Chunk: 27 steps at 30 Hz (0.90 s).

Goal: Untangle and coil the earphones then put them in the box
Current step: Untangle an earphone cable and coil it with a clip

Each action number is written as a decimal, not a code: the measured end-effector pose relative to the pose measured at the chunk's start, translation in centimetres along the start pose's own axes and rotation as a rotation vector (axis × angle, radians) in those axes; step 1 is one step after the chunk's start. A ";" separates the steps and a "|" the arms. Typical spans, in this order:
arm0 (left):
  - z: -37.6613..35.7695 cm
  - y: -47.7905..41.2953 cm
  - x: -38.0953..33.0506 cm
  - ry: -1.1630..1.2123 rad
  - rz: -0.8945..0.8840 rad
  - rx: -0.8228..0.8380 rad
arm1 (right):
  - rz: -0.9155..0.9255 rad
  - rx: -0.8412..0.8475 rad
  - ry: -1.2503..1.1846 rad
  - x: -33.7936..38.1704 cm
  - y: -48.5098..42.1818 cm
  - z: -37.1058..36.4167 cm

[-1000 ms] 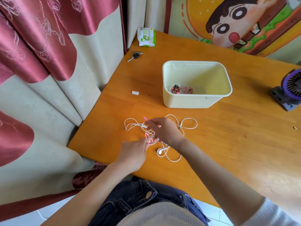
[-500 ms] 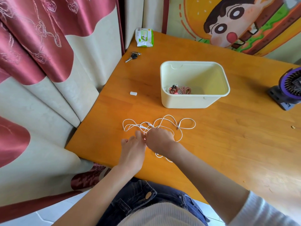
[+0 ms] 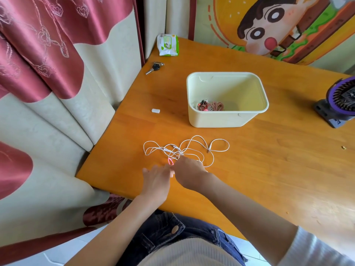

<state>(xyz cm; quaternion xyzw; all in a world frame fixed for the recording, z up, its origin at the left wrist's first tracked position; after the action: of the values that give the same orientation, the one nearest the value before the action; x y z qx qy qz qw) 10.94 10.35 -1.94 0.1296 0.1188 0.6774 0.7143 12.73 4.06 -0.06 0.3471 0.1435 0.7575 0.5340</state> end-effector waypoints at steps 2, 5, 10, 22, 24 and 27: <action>-0.7 -0.3 0.5 -0.017 0.016 0.038 | 0.003 -0.027 -0.011 0.2 0.4 0.4; -1.5 -0.4 1.8 -0.007 0.072 0.093 | 0.018 -0.097 0.084 0.6 0.8 1.2; -2.3 -1.3 2.9 0.314 0.157 0.241 | 0.158 -0.130 0.036 2.5 1.9 0.6; 1.5 -1.4 2.6 0.696 0.073 0.261 | -0.006 -0.183 -0.893 -2.4 0.5 0.0; 1.9 -1.4 3.2 0.475 0.042 0.237 | -0.001 -0.213 -0.938 -2.8 0.5 0.4; 2.8 -1.2 3.6 0.562 0.015 0.213 | 0.085 -0.077 -1.057 -1.5 0.9 -0.4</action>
<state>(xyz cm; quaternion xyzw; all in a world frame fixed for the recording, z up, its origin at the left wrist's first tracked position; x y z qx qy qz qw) 13.21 13.82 0.25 0.0122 0.3812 0.6757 0.6308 12.09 2.45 -0.37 0.6671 -0.1874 0.5050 0.5147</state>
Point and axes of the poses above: each hand's wrist, its own y-axis away from the middle knuckle, its own z-axis out of the back of the hand, x = y × z, the point moved 9 cm from there along -y, towards the middle knuckle, and after that the axes turned 14 degrees about -y, right-handed, at the moved point
